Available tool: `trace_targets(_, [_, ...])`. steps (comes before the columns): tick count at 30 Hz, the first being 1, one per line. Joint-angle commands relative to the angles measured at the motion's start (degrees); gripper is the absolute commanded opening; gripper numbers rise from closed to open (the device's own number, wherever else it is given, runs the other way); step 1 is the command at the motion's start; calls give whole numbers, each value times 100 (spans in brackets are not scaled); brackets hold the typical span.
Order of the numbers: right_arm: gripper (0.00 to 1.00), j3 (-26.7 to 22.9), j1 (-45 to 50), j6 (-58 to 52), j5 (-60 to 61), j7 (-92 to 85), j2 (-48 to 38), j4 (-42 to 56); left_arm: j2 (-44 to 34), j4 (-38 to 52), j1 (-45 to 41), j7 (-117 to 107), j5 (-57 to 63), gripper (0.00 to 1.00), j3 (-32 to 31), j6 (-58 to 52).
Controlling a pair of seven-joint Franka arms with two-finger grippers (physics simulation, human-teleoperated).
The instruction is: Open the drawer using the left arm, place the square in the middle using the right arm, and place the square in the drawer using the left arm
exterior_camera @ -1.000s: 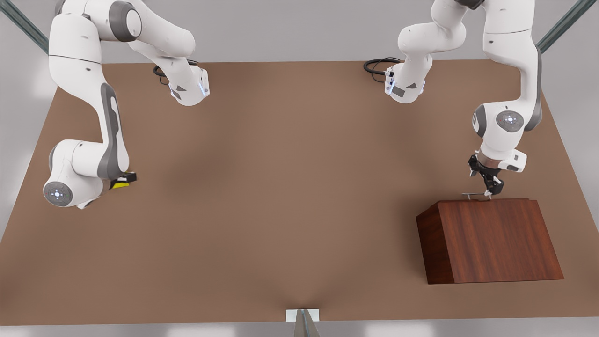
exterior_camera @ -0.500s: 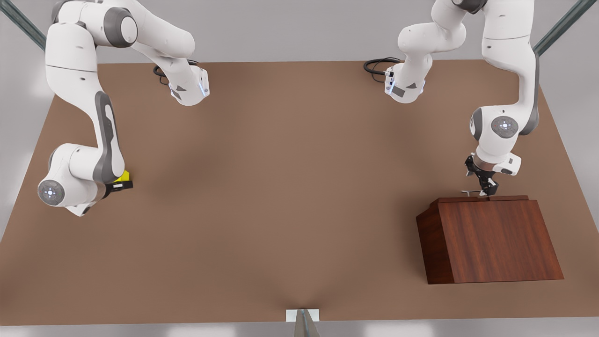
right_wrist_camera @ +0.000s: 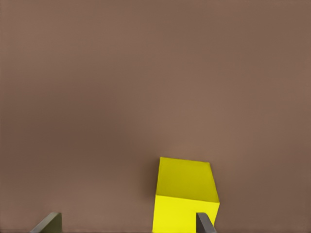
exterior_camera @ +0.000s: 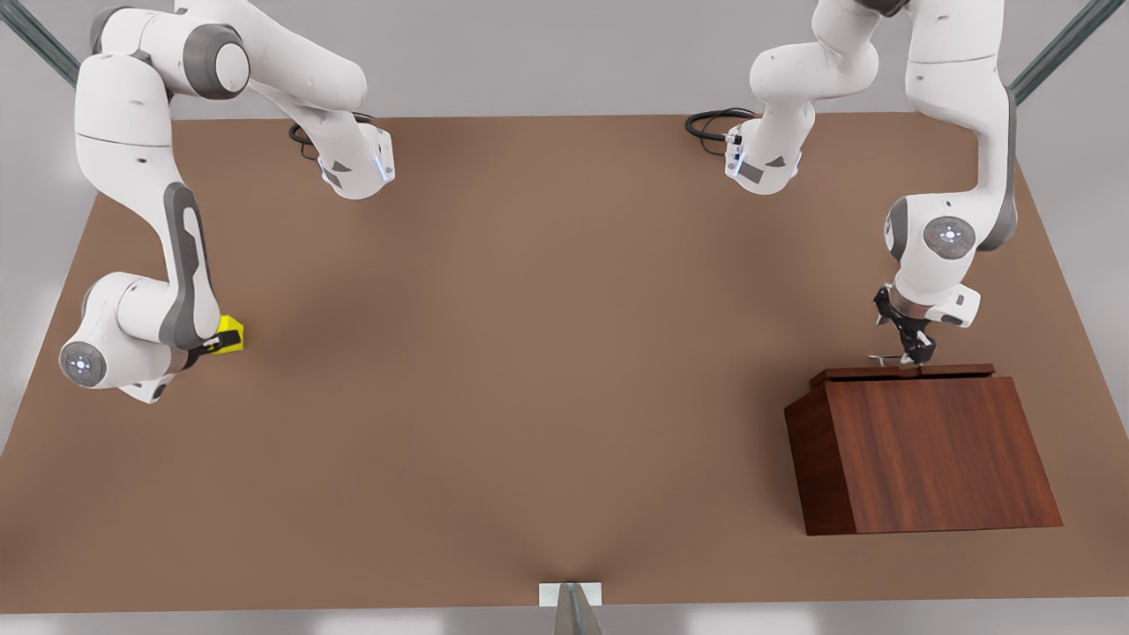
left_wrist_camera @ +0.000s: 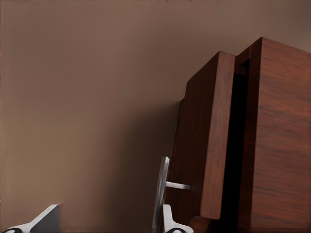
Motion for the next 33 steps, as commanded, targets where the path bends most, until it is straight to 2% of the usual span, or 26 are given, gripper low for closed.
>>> trace_targets(1, [100, 0, -9, -65, -9, -837, -9, 7, -10, 2, -2, -4, 5, 100, 3, -255])
trace_targets(4, [100, -44, -141, 13, -1, -749, 35, 16, -19, 2, -2, 690, 57, 99, -41, -474])
trace_targets(17, [100, -97, -273, -479, 70, 596, 17, 24, -177, 20, -11, 690, 180, 100, -120, -1037])
trace_targets(33, [100, -97, -589, 40, 70, 438, 456, 59, -423, 20, -20, 655, 198, 99, -480, -1960])
